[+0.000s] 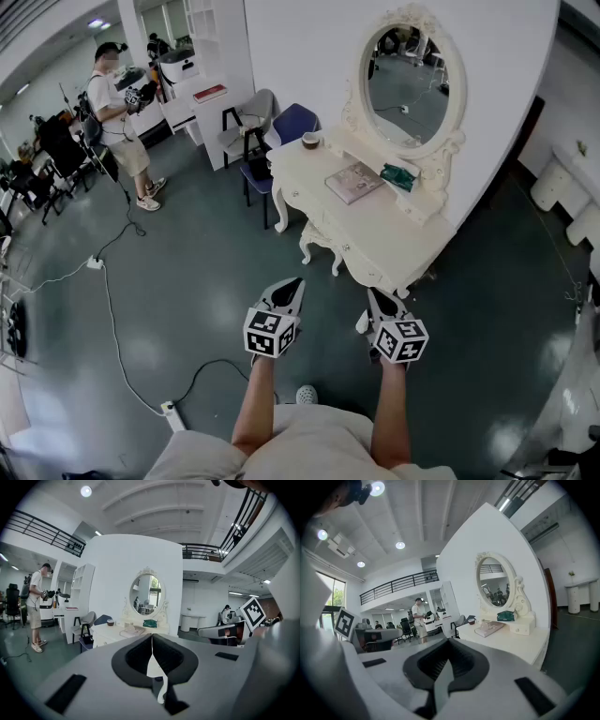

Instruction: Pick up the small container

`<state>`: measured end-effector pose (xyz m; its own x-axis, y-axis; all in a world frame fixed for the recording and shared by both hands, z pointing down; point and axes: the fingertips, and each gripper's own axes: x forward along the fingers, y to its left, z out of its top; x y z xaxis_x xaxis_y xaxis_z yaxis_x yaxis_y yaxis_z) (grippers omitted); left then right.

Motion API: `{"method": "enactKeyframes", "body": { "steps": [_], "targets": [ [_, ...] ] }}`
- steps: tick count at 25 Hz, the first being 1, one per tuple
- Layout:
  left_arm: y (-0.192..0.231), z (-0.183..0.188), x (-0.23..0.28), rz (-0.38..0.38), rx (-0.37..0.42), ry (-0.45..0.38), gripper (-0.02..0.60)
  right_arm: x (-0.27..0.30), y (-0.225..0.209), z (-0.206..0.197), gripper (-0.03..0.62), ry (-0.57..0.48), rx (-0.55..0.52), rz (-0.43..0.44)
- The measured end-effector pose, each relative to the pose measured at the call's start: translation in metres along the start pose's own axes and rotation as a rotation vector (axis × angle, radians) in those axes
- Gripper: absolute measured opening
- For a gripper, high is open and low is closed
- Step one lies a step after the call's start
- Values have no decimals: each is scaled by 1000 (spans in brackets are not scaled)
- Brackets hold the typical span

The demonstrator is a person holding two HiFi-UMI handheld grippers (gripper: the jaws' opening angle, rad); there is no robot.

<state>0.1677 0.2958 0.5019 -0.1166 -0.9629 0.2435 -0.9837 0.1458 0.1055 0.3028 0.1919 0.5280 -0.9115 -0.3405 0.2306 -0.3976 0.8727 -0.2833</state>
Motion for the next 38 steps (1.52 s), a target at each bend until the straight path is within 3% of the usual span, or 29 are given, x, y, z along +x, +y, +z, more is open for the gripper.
{"method": "enactKeyframes", "body": {
  "steps": [9, 15, 19, 21, 26, 32, 38],
  "targets": [
    [16, 7, -1, 15, -11, -30, 29, 13, 6, 6, 15, -17, -5, 13],
    [31, 14, -6, 22, -6, -53, 29, 24, 27, 14, 15, -40, -36, 92],
    [46, 22, -21, 47, -24, -81, 29, 29, 39, 18, 18, -50, -53, 98],
    [53, 22, -26, 61, -32, -88, 29, 33, 40, 17, 58, -46, -67, 97],
    [75, 17, -32, 106, -70, -99, 29, 46, 44, 12, 89, -22, -110, 103],
    [101, 11, -13, 123, -75, -84, 29, 86, 31, 15, 117, -7, -111, 104],
    [147, 40, 21, 150, -81, -118, 29, 145, 16, 42, 118, -18, -102, 117]
  ]
}}
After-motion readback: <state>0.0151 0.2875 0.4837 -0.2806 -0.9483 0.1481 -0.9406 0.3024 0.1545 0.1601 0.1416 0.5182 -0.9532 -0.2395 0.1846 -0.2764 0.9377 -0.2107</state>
